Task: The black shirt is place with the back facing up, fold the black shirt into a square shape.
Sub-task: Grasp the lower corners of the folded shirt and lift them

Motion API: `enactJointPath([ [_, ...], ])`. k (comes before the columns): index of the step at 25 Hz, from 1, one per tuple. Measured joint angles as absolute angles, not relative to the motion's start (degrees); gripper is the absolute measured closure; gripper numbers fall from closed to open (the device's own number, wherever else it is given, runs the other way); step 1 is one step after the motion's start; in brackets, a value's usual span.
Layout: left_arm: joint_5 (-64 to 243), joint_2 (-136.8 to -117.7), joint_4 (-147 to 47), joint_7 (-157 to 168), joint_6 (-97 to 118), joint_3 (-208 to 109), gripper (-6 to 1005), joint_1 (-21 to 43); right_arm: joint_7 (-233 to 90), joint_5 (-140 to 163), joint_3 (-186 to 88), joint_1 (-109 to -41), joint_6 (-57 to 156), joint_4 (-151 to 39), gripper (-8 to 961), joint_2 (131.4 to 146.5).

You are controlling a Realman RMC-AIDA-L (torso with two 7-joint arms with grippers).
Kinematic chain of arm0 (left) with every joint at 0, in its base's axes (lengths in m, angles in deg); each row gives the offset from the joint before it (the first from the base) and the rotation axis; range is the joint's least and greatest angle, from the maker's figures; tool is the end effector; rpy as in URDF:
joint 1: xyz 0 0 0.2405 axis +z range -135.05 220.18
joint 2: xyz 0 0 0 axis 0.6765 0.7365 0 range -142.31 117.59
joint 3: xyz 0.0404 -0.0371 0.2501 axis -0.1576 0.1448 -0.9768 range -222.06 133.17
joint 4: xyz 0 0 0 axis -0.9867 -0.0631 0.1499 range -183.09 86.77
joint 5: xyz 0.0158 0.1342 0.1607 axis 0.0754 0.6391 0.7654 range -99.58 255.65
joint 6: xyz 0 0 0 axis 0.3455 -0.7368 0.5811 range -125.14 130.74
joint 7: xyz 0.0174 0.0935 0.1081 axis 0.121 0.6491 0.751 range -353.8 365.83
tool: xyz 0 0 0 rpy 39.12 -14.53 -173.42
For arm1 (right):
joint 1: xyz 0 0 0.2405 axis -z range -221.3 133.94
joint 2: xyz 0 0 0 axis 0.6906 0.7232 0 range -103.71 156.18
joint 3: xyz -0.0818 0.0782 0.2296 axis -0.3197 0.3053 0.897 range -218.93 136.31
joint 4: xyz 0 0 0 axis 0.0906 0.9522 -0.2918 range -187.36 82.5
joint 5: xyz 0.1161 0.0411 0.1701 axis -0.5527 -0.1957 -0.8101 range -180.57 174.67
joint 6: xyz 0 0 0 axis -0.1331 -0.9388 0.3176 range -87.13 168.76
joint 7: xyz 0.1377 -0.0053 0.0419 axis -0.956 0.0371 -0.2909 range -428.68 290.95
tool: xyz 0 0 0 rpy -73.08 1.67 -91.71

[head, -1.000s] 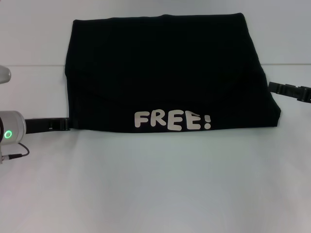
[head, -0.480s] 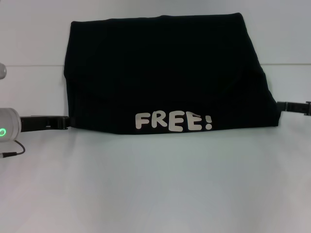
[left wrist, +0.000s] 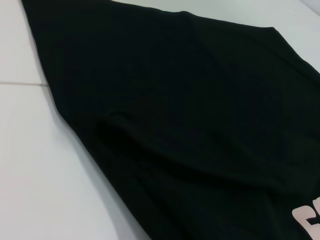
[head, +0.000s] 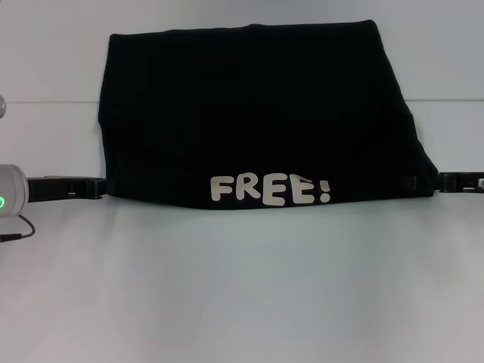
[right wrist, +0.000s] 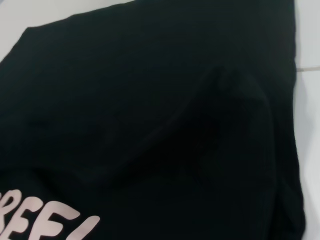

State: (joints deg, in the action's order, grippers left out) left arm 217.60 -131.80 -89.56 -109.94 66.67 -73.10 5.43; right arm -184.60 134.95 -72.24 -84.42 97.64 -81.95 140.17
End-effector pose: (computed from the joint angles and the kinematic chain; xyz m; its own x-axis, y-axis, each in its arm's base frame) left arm -0.3109 0.3921 0.0286 0.4880 0.7318 0.4757 0.8655 -0.3351 -0.3724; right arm 0.3192 0.4102 0.0293 0.4743 -0.7499 -0.4612 -0.8660 -0.3032 -0.3976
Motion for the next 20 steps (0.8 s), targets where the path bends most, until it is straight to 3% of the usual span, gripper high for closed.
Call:
enactJointPath([
  [4, 217.6, -131.67, -89.5, -109.9, 66.6, -73.1, 997, 5.3, -184.6, 135.0, -74.5, -85.1, 94.7, -81.8, 157, 141.58],
  [8, 217.6, -131.6, -89.5, -109.8, 66.5, -73.1, 998, 5.2, -184.7, 135.0, -74.7, -85.1, 94.3, -81.8, 199, 141.74],
  [20, 217.6, -131.54, -89.3, -109.6, 65.6, -73.1, 998, 5.1, -184.6, 134.5, -74.0, -83.4, 95.9, -82.1, 571, 141.28],
])
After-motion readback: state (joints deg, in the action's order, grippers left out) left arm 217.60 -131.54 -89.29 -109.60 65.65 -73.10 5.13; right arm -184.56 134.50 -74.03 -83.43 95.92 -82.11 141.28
